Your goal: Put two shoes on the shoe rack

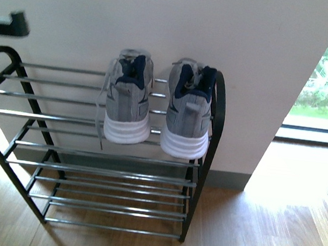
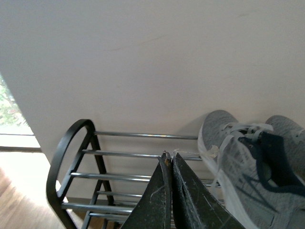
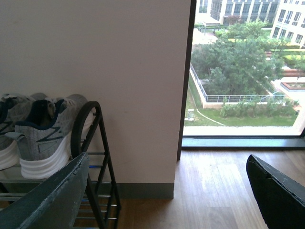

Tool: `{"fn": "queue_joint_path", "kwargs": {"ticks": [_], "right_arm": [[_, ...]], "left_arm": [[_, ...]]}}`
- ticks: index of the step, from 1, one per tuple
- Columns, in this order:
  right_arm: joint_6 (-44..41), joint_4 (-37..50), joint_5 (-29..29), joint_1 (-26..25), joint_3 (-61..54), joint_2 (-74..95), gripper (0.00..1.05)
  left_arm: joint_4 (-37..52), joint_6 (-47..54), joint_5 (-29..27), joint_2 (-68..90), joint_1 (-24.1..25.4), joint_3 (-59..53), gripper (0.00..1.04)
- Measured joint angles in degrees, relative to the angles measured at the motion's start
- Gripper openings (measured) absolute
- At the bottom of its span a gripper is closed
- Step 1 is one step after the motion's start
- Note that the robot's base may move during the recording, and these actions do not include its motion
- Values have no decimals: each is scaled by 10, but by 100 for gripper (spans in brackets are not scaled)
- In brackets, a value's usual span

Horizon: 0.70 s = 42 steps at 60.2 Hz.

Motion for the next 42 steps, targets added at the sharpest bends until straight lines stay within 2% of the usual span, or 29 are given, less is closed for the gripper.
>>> {"fn": "queue_joint_path", "kwargs": {"ticks": [14,35,38,42], "right_arm": [[0,0,0,0,0,0,96],[0,0,0,0,0,0,96],[0,0,0,0,0,0,96],[0,0,0,0,0,0,96]], "left_arm": [[25,2,34,-56,29,-84,1],[-60,2,66,-212,64,-152,1],[-77,2,96,-236,82,-159,1],[-99,2,106,-266,101,-167,1]]}}
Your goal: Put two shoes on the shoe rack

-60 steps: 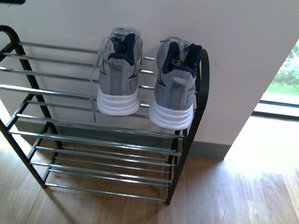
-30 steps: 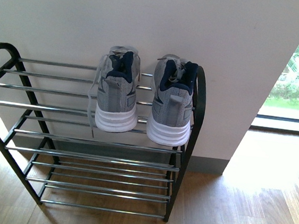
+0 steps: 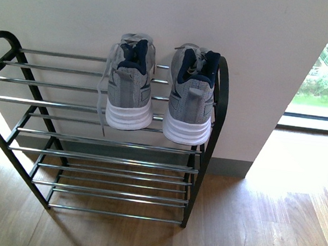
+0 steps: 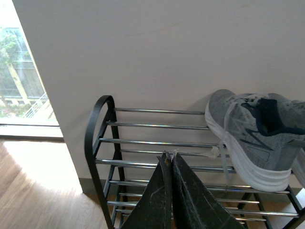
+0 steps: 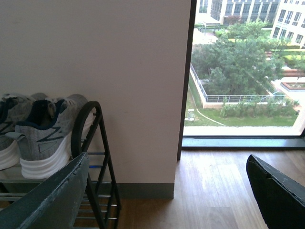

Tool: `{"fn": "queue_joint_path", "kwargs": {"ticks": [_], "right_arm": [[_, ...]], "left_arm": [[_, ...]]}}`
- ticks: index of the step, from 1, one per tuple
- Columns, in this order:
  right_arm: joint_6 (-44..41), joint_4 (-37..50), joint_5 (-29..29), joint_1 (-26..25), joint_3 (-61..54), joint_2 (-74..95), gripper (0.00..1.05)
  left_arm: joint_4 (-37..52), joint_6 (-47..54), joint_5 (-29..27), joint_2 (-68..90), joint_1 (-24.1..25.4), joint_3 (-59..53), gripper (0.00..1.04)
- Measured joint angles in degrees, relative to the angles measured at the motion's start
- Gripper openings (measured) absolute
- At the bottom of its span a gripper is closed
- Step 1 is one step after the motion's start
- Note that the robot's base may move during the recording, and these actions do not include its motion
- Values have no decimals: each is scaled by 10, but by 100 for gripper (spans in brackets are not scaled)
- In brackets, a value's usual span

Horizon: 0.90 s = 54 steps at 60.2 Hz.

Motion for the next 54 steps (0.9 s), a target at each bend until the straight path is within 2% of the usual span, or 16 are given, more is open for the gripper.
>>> {"fn": "queue_joint_path", "kwargs": {"ticks": [28,54], "right_arm": [[0,0,0,0,0,0,96],[0,0,0,0,0,0,96]], "left_arm": [[-176,0,5,-209,9,-26,1],[-300,0,5,-342,9,-26,1]]}}
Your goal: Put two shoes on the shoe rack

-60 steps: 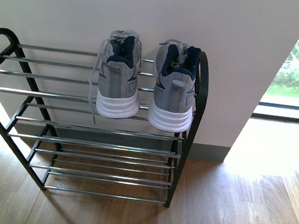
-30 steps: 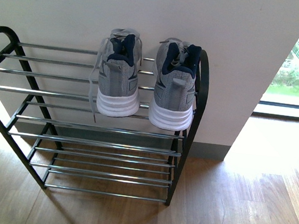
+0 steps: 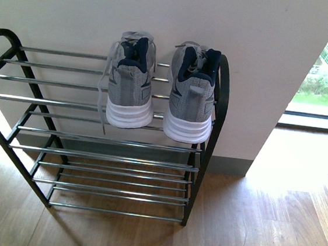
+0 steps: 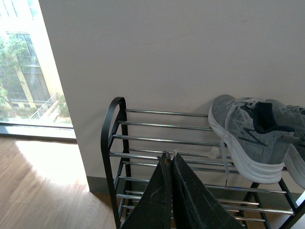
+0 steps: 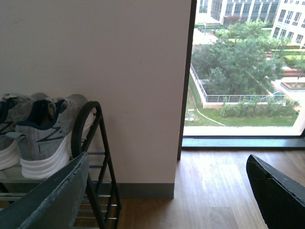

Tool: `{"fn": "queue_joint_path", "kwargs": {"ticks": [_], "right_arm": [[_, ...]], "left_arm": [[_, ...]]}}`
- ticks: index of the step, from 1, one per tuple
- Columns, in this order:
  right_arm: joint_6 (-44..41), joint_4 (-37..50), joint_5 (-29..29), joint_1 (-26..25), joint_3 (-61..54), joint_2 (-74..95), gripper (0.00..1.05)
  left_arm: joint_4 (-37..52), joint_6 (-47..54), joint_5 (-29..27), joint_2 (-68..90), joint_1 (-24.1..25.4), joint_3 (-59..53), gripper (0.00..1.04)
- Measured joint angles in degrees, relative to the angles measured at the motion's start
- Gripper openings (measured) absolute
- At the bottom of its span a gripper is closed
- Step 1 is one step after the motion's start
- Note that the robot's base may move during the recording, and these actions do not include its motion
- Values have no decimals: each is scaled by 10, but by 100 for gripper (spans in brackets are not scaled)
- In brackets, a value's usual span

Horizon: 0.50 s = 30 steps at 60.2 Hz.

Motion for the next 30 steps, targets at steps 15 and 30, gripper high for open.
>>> {"fn": "queue_joint_path", "kwargs": {"ticks": [15,30], "right_arm": [[0,0,0,0,0,0,96],[0,0,0,0,0,0,96]], "left_arm": [[-61,0,0,-62,0,0,1],[-106,0,0,-107,0,0,1]]}}
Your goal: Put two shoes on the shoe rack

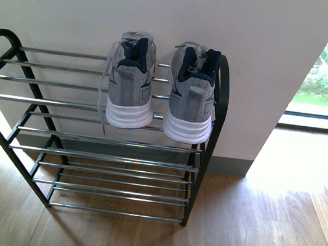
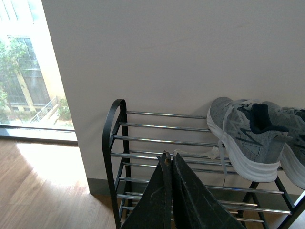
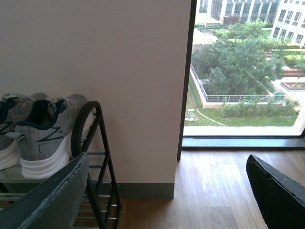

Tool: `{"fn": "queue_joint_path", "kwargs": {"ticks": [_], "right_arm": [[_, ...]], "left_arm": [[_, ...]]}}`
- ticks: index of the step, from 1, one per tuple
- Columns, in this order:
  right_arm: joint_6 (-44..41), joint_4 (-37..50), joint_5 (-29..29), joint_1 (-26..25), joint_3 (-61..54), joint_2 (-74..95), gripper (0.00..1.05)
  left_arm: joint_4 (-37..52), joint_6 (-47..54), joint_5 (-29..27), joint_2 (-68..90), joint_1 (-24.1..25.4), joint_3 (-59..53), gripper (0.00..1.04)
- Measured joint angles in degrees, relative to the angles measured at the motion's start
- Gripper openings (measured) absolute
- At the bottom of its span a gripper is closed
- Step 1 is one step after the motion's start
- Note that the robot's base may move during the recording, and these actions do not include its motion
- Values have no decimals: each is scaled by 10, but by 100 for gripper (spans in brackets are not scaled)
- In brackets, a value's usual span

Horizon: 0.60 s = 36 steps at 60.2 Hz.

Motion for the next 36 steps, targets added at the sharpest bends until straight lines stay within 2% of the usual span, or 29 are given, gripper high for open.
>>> {"fn": "queue_joint_path", "kwargs": {"ticks": [8,14,26,28,36], "right_arm": [[0,0,0,0,0,0,96],[0,0,0,0,0,0,96],[0,0,0,0,0,0,96],[0,0,0,0,0,0,96],[0,0,0,0,0,0,96]], "left_arm": [[-21,0,0,-21,0,0,1],[-111,0,0,-96,0,0,1],[-117,0,0,-106,0,0,1],[-117,0,0,-106,0,0,4],[-117,0,0,-107,0,0,28]]}}
